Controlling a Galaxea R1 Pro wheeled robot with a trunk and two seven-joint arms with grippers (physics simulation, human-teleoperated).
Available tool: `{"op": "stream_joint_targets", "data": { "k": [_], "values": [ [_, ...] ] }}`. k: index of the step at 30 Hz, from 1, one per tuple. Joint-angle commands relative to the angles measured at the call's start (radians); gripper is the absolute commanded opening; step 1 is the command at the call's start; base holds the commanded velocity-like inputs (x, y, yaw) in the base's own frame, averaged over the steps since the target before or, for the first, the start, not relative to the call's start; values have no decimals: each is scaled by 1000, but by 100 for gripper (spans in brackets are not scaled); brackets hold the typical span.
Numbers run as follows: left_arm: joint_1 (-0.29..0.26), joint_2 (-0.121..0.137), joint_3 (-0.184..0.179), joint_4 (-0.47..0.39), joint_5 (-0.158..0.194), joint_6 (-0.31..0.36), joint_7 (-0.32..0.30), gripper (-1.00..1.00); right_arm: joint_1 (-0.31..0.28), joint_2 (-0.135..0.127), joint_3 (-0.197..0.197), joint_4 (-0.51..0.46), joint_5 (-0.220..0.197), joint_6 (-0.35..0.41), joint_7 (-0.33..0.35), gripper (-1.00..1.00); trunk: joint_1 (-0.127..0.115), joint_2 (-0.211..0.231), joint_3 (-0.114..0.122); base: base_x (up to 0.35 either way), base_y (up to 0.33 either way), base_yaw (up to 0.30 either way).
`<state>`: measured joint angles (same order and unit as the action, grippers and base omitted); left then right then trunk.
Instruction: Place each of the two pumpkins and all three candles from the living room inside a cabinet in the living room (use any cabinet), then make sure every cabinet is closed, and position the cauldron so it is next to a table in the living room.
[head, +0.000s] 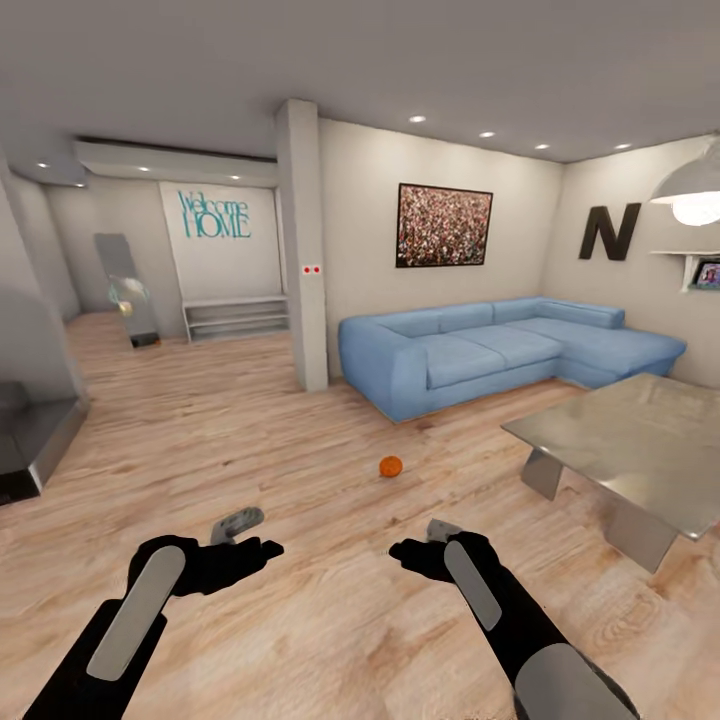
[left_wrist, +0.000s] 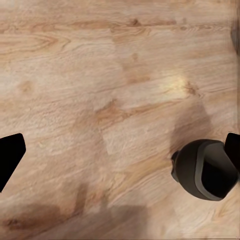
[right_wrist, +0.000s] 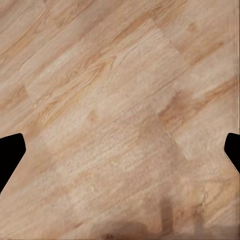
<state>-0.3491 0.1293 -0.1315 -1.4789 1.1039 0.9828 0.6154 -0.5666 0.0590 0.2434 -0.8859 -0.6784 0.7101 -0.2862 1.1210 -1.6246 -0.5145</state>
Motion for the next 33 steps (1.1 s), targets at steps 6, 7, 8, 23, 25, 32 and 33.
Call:
{"op": "stream_joint_targets", "data": {
  "k": [6, 7, 8, 23, 25, 32, 33],
  "values": [
    [-1, 1, -2, -1, 10, 1, 10, 100, -1, -1, 2, -1, -10, 1, -10, 100, 0, -1, 3, 5, 0, -280],
    [-1, 1, -2, -1, 10, 2, 10, 100, -1, -1, 2, -1, -10, 1, -10, 100, 0, -1, 3, 1, 0, -279],
    [-1, 1, -3, -1, 10, 1, 10, 100, -1, -1, 2, -1, -10, 2, -10, 100, 0, -1, 4, 0, 0, -279],
    [-1, 0, -4, -1, 9, 1, 11, 100, -1, -8, 2, -1, -10, 0, -10, 100, 0, -1, 14, 0, 0, -277],
    [-1, 0, -2, -1, 10, 1, 11, 100, -1, -8, 2, -1, -10, 0, -10, 100, 0, -1, 15, 0, 0, -276],
    [-1, 1, 0, -1, 10, 2, 10, 100, -1, -9, 2, -1, -10, 0, -10, 100, 0, -1, 20, 0, 4, -276],
    [-1, 1, 0, -1, 10, 2, 10, 100, -1, -10, 2, -1, -10, 0, -10, 100, 0, -1, 21, 0, 59, -276]
  ]
}}
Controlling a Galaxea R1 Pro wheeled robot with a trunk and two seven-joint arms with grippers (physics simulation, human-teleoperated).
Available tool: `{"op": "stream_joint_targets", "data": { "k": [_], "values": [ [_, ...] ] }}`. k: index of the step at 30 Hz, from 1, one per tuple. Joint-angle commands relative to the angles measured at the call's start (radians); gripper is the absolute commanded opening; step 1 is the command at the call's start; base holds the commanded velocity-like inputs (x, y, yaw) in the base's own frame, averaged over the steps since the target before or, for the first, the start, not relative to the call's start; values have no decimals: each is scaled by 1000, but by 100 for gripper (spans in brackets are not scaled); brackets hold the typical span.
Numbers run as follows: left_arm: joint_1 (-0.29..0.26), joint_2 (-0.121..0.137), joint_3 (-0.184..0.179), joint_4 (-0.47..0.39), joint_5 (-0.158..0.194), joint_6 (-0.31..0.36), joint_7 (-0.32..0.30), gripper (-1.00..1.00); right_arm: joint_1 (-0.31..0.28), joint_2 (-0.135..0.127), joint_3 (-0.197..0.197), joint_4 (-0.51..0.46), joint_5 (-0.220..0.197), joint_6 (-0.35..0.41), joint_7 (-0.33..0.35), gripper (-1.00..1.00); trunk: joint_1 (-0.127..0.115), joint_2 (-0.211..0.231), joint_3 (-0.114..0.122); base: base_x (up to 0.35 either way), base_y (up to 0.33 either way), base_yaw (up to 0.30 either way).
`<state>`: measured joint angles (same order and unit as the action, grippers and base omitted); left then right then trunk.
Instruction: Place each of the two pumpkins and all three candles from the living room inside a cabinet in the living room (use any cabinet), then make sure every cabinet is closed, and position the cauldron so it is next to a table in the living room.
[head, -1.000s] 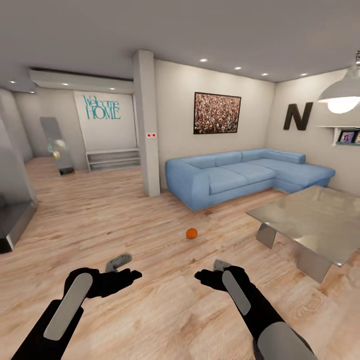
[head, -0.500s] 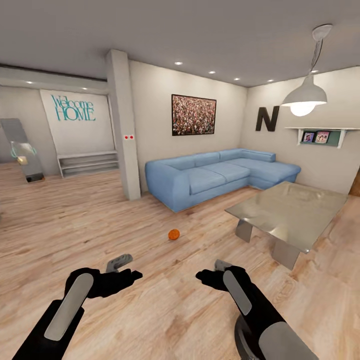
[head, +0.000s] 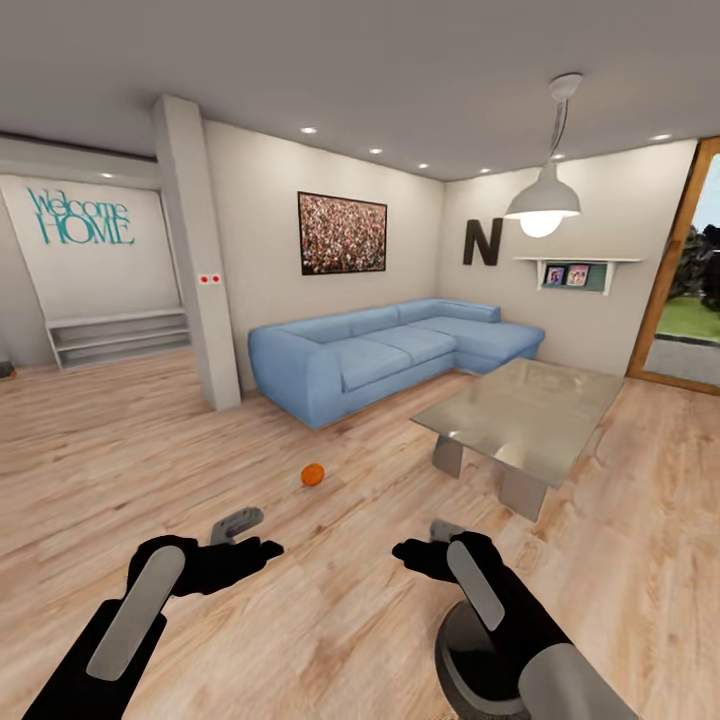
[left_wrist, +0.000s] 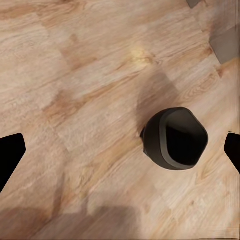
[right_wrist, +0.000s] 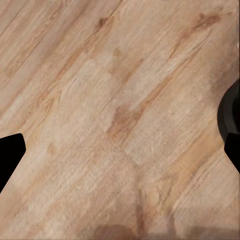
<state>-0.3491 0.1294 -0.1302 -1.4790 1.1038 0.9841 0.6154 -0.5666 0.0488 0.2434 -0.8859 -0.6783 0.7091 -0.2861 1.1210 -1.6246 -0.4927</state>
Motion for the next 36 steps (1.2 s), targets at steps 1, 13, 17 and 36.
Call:
{"op": "stream_joint_targets", "data": {
  "k": [1, 13, 17, 36],
  "values": [
    [-1, 1, -1, -1, 10, 0, 10, 100, -1, -1, 2, -1, -10, 1, -10, 100, 0, -1, 0, 0, 74, -276],
    [0, 2, 1, -1, 10, 1, 11, 100, -1, -2, 2, -1, -10, 1, -10, 100, 0, -1, 8, 0, 134, -276],
    [-1, 3, 1, -1, 10, 1, 11, 100, -1, -7, 1, 0, -10, 1, -5, 100, 0, -1, 11, 0, 176, -275],
    [-1, 3, -2, -1, 10, 0, 12, 100, -1, -25, 1, 1, -12, 3, 9, 100, 0, -1, 24, 0, 9, -275]
  ]
}}
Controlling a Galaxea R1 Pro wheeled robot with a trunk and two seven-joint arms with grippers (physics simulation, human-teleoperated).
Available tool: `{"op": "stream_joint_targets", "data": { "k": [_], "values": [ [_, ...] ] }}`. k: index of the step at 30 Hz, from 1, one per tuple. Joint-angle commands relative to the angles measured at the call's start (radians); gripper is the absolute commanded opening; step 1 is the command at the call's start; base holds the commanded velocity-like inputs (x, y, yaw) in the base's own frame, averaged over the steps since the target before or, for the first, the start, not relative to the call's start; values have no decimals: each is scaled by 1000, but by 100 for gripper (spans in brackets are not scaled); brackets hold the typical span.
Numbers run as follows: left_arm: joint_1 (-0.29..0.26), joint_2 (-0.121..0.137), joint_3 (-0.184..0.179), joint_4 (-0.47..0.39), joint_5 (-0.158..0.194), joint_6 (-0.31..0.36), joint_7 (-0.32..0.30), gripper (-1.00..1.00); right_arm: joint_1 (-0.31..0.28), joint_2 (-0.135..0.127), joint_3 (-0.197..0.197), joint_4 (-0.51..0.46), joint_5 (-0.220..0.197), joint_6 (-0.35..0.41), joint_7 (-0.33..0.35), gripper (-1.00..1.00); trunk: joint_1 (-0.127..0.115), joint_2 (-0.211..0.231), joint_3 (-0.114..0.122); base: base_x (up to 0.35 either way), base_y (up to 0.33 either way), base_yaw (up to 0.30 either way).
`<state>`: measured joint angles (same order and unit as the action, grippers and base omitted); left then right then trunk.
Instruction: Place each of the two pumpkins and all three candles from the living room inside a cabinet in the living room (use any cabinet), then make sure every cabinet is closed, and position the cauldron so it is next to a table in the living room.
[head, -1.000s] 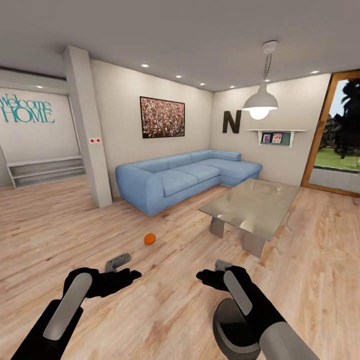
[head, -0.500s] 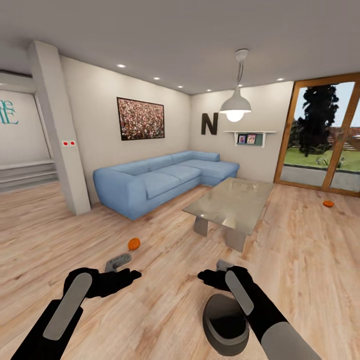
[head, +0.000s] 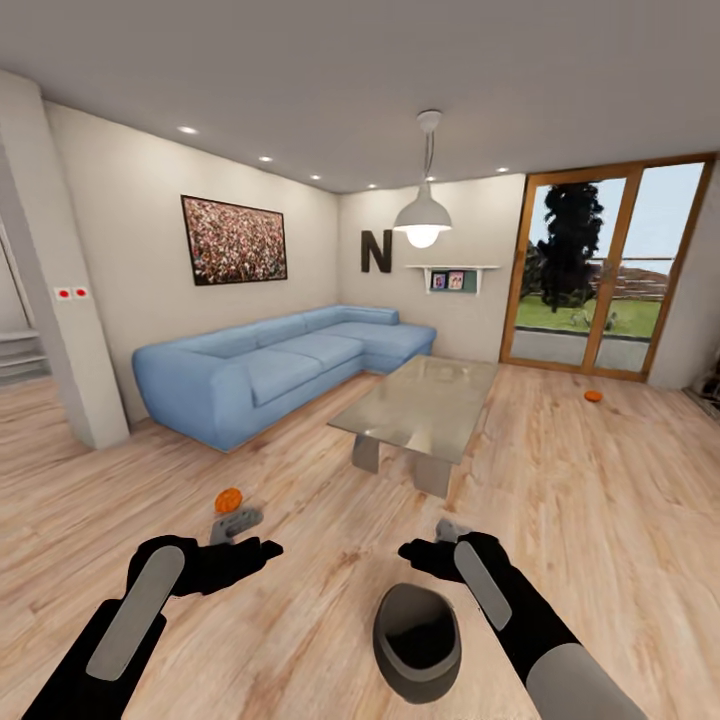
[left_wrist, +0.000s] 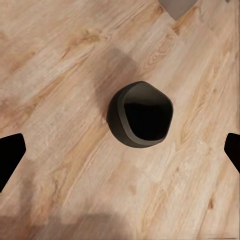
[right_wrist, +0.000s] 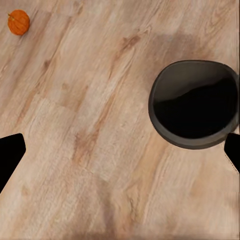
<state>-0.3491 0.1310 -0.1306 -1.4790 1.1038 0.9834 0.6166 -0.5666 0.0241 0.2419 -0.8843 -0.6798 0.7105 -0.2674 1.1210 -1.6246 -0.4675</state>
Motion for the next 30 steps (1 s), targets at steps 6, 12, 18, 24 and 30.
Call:
{"op": "stream_joint_targets", "data": {
  "k": [6, 12, 18, 24, 30],
  "values": [
    [0, 1, -1, -1, 10, 0, 9, 100, -1, -9, 2, -1, -11, 1, -5, 100, 0, -1, 3, 0, 0, -274],
    [0, 1, -1, -1, 10, 0, 9, 100, -1, -25, 2, -1, -11, 2, 15, 100, 0, -1, 7, 0, 0, -274],
    [-1, 1, -1, -1, 10, 0, 9, 100, -1, -37, 2, -1, -11, 3, 22, 100, 0, -1, 12, 0, 0, -274],
    [-1, 1, 1, -1, 10, 1, 9, 100, -1, -37, 2, -1, -11, 3, 22, 100, 0, -1, 16, 0, 0, -274],
    [-1, 1, -2, -1, 10, 0, 11, 100, -1, -40, 2, -1, -12, 3, 23, 100, 0, -1, 20, 69, 32, -274]
  ]
}}
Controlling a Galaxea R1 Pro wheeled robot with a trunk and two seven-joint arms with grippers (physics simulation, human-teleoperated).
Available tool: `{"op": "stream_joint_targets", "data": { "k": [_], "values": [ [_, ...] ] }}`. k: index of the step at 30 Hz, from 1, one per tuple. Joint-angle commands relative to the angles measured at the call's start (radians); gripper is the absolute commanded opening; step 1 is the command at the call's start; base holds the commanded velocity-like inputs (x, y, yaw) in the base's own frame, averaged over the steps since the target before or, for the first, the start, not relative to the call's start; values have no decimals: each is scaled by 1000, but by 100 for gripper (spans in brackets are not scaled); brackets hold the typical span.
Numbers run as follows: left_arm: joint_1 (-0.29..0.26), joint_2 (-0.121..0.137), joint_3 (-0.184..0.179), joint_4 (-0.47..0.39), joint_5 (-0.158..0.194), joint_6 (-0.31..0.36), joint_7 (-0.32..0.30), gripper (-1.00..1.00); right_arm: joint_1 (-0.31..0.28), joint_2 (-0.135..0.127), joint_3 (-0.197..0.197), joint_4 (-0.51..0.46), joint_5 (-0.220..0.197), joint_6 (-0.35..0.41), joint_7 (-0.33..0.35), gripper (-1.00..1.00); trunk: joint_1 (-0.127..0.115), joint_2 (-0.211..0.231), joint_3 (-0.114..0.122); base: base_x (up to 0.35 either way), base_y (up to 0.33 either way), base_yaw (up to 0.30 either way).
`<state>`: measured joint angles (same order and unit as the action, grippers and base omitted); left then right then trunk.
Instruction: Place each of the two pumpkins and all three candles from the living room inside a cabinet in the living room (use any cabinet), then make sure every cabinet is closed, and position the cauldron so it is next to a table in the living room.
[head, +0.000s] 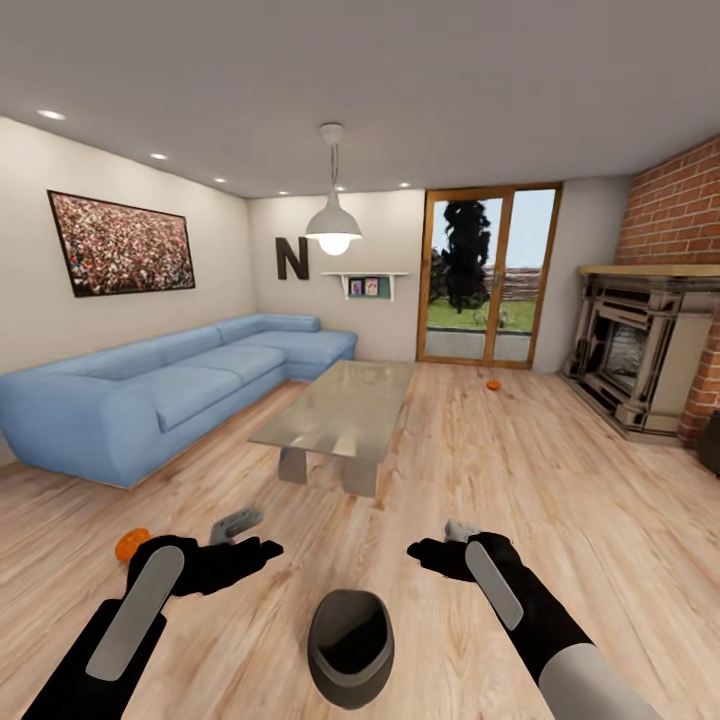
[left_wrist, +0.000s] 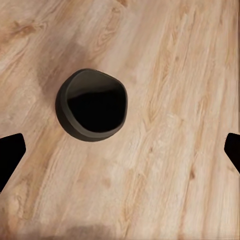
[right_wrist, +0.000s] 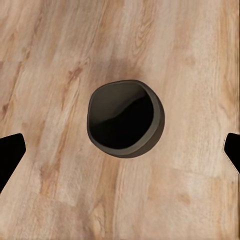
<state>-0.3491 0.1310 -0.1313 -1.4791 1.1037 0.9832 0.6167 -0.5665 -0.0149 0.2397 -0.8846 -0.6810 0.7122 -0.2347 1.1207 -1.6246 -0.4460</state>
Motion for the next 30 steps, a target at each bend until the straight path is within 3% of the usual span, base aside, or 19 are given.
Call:
{"op": "stream_joint_targets", "data": {
  "k": [1, 16, 30],
  "values": [
    [-1, 1, -2, -1, 9, 0, 11, 100, -1, -1, 4, -1, -11, 1, -9, 100, 0, -1, 0, 190, 78, -274],
    [-1, 2, -5, -1, 9, 0, 11, 100, -1, -2, 4, -1, -10, 1, -10, 100, 0, -1, 10, 134, 36, -271],
    [-1, 2, -2, -1, 11, 0, 10, 100, -1, 0, 4, -6, -7, 1, -13, 100, 0, -1, 6, 19, 7, -26]
  ]
}}
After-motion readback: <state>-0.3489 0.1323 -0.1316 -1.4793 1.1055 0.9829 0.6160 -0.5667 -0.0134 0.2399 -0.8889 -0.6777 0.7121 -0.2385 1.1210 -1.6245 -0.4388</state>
